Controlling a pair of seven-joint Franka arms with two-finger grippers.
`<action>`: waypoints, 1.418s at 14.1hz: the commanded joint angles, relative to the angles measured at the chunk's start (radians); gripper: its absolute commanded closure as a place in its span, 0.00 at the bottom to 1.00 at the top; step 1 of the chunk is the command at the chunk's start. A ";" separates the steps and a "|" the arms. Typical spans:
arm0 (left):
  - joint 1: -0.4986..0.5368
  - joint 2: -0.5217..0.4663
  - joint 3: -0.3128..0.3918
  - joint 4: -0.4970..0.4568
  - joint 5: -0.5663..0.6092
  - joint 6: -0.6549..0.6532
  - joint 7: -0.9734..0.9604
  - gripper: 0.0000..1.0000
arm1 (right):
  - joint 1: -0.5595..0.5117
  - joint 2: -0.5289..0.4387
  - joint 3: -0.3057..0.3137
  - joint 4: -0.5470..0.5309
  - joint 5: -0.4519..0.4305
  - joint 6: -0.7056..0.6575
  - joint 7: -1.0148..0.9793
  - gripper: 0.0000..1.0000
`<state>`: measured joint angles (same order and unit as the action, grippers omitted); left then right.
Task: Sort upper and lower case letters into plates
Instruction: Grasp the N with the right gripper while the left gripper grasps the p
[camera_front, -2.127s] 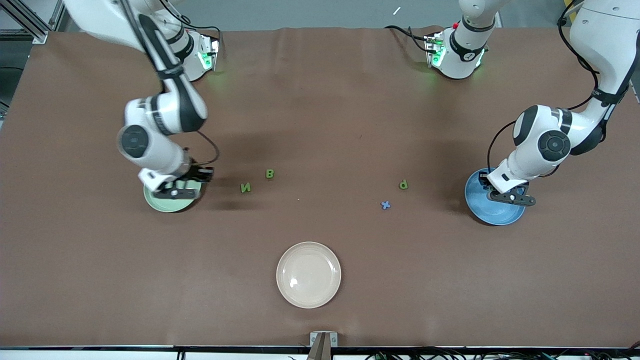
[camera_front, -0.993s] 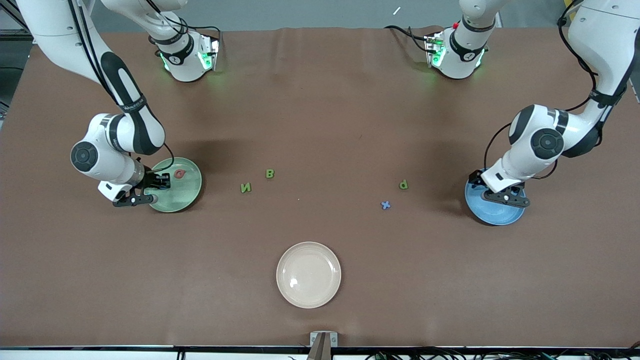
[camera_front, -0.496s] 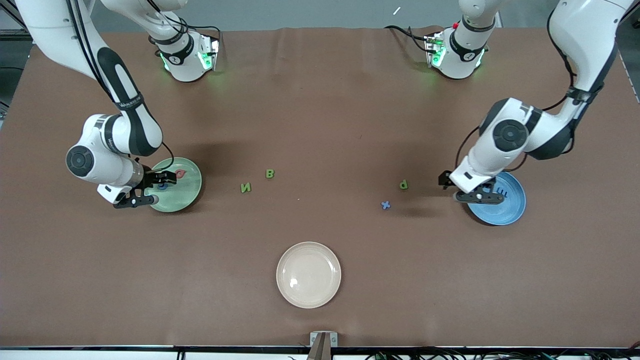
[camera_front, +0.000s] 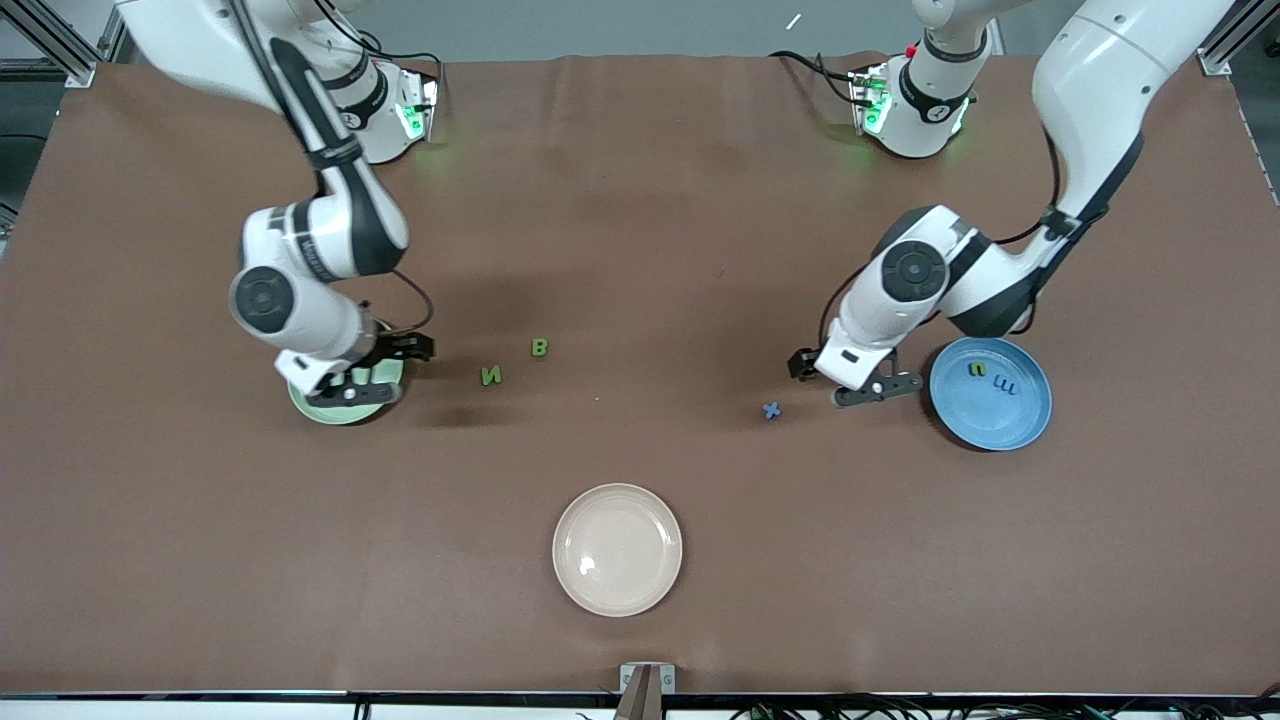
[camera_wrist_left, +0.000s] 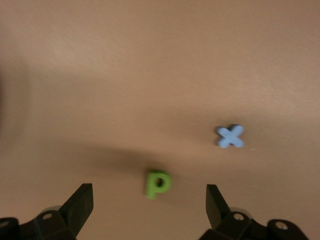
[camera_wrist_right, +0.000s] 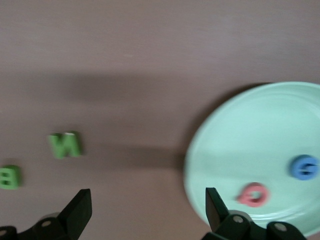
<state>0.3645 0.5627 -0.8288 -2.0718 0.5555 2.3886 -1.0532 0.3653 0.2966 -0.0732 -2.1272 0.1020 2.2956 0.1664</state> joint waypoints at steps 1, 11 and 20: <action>-0.057 0.033 0.042 0.035 0.026 -0.019 -0.067 0.01 | 0.059 0.035 -0.010 0.012 0.002 0.056 0.093 0.00; -0.240 0.075 0.206 0.065 0.061 -0.005 -0.148 0.34 | 0.159 0.156 -0.010 0.029 0.004 0.243 0.237 0.07; -0.231 0.080 0.206 0.067 0.078 -0.003 -0.148 0.49 | 0.199 0.220 -0.010 0.023 0.004 0.335 0.300 0.30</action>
<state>0.1327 0.6331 -0.6200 -2.0169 0.6063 2.3891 -1.1794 0.5548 0.5155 -0.0745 -2.1052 0.1020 2.6269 0.4491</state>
